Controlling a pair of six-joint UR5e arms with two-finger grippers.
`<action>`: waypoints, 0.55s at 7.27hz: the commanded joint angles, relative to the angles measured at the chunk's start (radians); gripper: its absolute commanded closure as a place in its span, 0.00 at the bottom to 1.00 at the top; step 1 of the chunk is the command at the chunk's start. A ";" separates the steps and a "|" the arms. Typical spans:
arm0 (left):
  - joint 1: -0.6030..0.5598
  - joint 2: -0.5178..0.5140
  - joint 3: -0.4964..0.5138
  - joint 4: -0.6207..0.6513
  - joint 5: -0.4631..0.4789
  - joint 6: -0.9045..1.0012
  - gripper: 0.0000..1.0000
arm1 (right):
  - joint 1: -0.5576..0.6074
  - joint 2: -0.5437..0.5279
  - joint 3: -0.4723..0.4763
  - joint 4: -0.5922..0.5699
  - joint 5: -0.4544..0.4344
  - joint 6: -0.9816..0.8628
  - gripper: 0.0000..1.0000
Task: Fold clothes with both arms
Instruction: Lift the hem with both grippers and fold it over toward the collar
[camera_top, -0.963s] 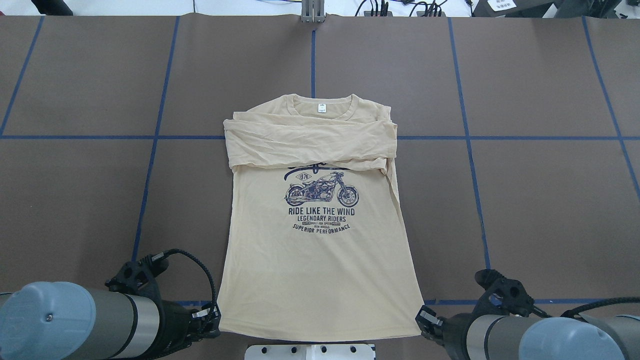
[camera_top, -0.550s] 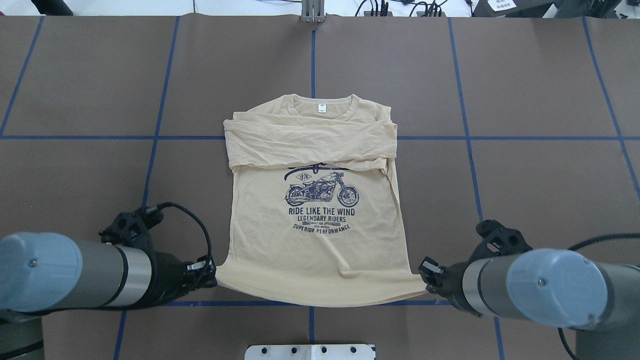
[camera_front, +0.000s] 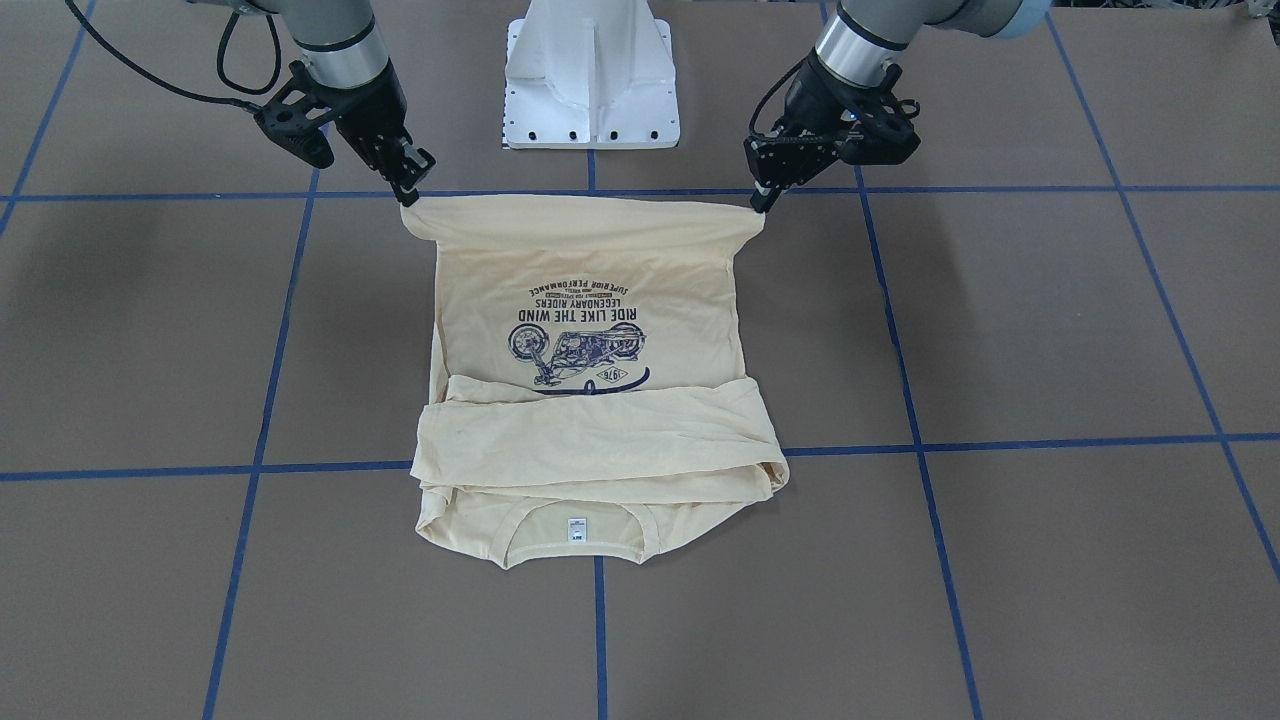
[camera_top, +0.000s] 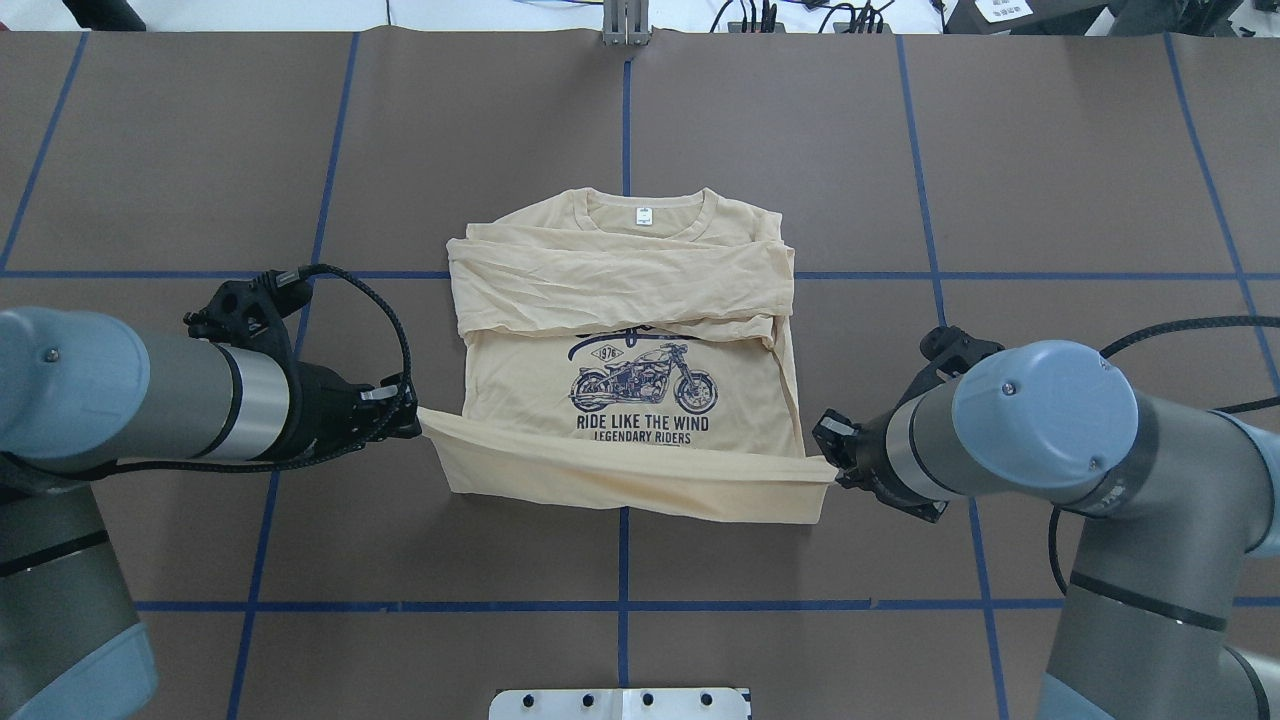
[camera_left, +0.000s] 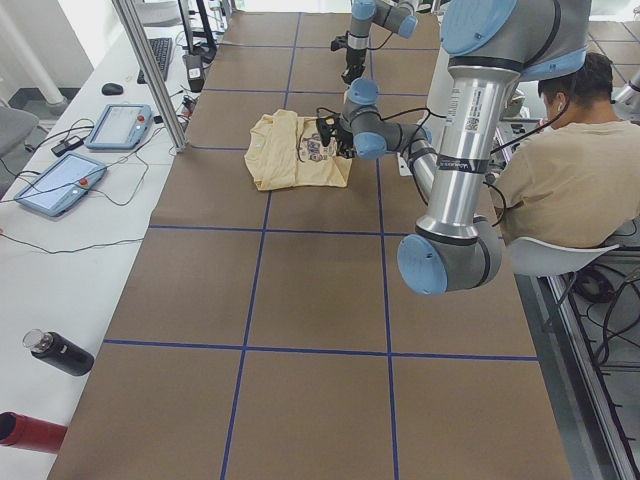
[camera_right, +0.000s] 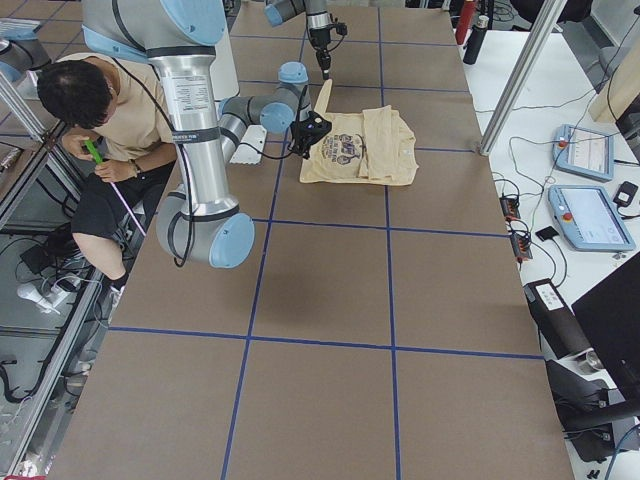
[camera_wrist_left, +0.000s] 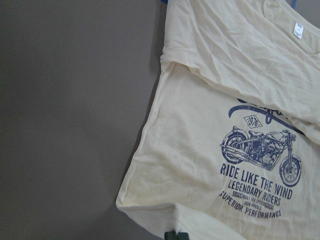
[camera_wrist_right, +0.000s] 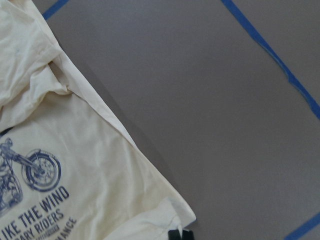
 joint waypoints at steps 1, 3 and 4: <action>-0.108 -0.096 0.124 -0.005 -0.031 0.060 1.00 | 0.166 0.051 -0.096 -0.008 0.051 -0.177 1.00; -0.165 -0.207 0.261 -0.013 -0.031 0.074 1.00 | 0.241 0.254 -0.324 -0.007 0.051 -0.262 1.00; -0.194 -0.230 0.306 -0.018 -0.031 0.104 1.00 | 0.263 0.315 -0.407 0.001 0.051 -0.287 1.00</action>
